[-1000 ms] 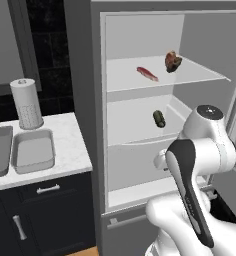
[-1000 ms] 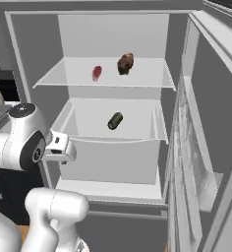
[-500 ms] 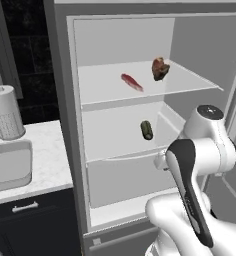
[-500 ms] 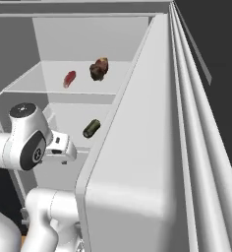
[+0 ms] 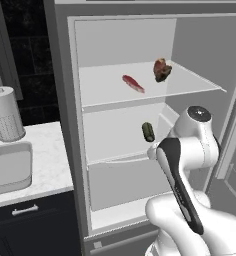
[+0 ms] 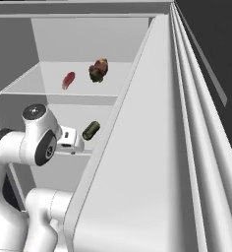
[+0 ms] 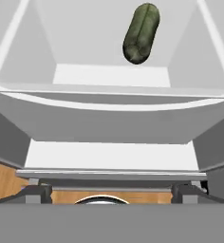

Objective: Place one cucumber and one steak in each tupperware on the nearby counter, to pack two identical lunches.

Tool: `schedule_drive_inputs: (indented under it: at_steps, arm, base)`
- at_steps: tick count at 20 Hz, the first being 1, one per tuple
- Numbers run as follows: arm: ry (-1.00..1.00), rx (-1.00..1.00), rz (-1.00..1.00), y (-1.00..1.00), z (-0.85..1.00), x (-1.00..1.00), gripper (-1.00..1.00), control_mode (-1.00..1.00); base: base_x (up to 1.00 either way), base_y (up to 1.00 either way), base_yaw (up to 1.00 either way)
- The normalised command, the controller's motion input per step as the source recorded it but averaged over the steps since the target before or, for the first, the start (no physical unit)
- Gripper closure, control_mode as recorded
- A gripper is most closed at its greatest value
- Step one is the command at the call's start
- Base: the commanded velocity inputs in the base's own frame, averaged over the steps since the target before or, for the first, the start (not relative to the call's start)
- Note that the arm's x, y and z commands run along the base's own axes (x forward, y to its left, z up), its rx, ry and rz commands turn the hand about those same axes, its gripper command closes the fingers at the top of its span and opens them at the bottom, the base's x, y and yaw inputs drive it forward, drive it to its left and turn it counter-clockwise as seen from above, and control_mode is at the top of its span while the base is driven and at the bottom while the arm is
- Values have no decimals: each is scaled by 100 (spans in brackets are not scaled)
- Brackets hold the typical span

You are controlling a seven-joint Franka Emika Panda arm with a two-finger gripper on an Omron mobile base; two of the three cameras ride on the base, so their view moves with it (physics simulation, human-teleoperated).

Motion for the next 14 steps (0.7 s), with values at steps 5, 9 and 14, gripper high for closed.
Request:
schedule_drive_inputs:
  at_steps: [5, 9, 14]
  arm:
    - [-19, 0, 0, -3, -20, 61, -100, -100]
    - [-5, 0, -1, -1, -7, 58, -100, -100]
    - [2, 6, -5, 0, 0, 59, -100, -100]
  base:
    - [0, 0, 0]
    - [0, 0, 0]
    - [0, 0, 0]
